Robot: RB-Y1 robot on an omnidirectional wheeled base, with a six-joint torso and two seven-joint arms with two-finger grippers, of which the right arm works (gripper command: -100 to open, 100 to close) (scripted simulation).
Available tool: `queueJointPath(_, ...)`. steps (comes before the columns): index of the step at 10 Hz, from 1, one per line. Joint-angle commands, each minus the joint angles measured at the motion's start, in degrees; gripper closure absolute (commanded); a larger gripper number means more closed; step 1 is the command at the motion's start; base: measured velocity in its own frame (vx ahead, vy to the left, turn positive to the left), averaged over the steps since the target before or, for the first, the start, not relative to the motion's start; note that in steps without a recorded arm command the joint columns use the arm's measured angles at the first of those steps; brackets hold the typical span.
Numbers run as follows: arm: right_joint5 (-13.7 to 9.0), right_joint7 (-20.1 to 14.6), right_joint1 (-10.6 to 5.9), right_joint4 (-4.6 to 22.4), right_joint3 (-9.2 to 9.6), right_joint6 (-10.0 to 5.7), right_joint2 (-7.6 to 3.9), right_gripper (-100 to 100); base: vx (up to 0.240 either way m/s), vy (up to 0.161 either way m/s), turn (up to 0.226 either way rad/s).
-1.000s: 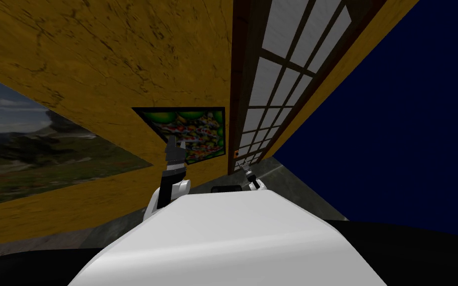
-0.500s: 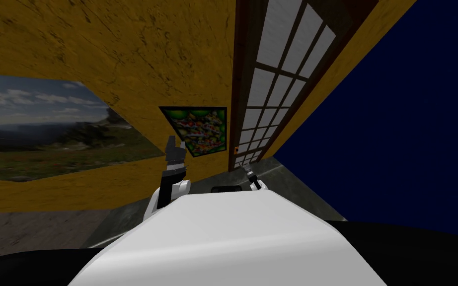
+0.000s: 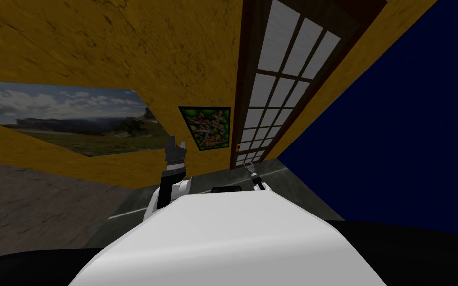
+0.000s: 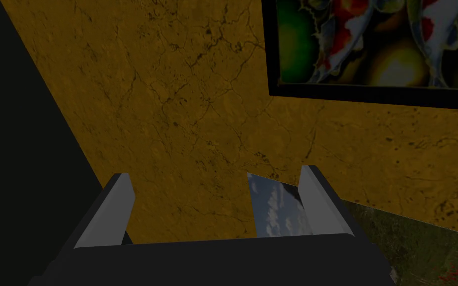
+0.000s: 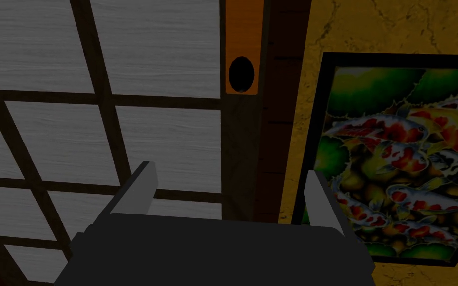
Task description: Pull the door open
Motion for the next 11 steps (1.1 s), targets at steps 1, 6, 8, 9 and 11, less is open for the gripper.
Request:
queueJointPath(1,-1.3,-0.3,1.04,-0.3,-1.19,0.51,-1.24,-100,-0.029,-0.002,0.208)
queueJointPath(6,-4.2,-0.2,1.51,1.6,-3.77,-0.20,-3.54,-100,0.064,-0.004,0.168)
queueJointPath(8,-4.9,-0.1,1.49,2.1,-4.40,-0.42,-4.06,-100,0.148,-0.003,0.098)
queueJointPath(9,-5.5,-0.1,1.40,2.4,-4.82,-0.59,-4.38,-100,0.148,0.023,0.099)
queueJointPath(11,-6.0,0.0,1.17,2.7,-5.20,-0.79,-4.63,-100,0.193,0.037,0.080)
